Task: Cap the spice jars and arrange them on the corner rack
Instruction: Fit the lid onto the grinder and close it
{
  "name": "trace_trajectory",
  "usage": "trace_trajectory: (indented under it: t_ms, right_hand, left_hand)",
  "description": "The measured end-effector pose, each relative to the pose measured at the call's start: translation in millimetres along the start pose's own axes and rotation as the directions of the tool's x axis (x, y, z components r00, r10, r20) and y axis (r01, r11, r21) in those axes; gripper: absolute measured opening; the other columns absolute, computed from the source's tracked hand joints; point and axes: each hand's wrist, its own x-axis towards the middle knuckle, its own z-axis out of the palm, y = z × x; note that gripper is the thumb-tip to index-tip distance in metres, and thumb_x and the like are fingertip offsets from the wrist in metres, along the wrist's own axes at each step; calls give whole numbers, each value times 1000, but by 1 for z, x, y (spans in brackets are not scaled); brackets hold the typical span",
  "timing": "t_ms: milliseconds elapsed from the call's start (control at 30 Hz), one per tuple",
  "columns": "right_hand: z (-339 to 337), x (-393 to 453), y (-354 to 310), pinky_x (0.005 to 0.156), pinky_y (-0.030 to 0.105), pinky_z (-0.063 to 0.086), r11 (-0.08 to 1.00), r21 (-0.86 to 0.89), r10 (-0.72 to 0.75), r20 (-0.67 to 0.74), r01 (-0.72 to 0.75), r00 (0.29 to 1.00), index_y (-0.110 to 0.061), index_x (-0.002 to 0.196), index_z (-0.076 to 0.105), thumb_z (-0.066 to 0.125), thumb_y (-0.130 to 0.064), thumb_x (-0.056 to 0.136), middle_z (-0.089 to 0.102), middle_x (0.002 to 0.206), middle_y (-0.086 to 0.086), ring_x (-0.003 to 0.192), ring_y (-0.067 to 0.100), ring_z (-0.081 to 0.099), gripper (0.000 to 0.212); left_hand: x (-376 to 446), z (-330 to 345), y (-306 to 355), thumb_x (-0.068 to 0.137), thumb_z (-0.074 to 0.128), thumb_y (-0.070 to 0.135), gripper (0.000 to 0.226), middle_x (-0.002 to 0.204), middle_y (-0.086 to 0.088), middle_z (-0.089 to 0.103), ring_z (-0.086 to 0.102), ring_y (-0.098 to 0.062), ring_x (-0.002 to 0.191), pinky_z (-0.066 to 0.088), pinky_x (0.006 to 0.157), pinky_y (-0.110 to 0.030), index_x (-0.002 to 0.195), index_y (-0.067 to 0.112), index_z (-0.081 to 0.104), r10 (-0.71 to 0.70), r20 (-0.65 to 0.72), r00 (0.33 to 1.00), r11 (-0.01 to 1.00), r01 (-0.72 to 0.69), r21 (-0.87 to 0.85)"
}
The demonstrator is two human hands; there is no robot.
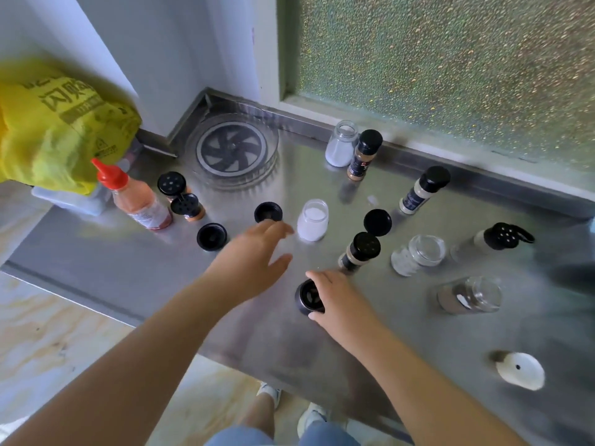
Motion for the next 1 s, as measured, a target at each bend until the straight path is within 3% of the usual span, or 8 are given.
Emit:
trace_trajectory:
  t_ms: [200,367,700,867,1000]
  right_hand:
    - [-9,7,-3,97,28,35,998,62,24,-87,-18,996,-12,134,35,69,-21,79,48,129,6,120,24,43,65]
    - [-5,14,-5,94,28,35,1000,7,3,-97,-2,995,-12,130,40,69,-22,79,51,123,7,114,26,46,59]
    - [-6,12,-13,96,31,39,1000,28,3,-112,0,994,-16,133,36,64,-23,83,47,128,2,118,23,42,57]
    - [-31,4,-20,91,29,42,996,83,-15,-279,39,960,-16,124,48,75,-19,71,57,117,3,109,25,51,60]
    - [-74,2,-23,87,13,28,988,151,32,-434,38,900,-23,120,47,79,-21,64,62,107,-2,97,11,44,65]
  left_hand:
    - [40,-11,-1,84,58,19,36,115,-5,58,59,-24,90,50,83,-42,118,12,49,8,-37,999,996,-11,-87]
    - [34,-1,-6,84,59,18,35,114,-7,58,58,-23,97,50,84,-45,116,9,50,36,-16,999,994,-37,-99]
    - [85,-16,-11,86,55,20,35,117,-3,57,58,-19,97,46,81,-29,119,15,48,23,-55,998,993,-29,-117]
    - [130,-8,-11,85,57,20,36,115,-5,59,58,-20,97,40,76,-24,118,11,47,33,-83,996,986,-46,-160]
    - [165,0,-17,82,61,20,46,123,-8,55,55,-24,104,39,81,-26,124,11,43,10,-50,999,987,-18,-158]
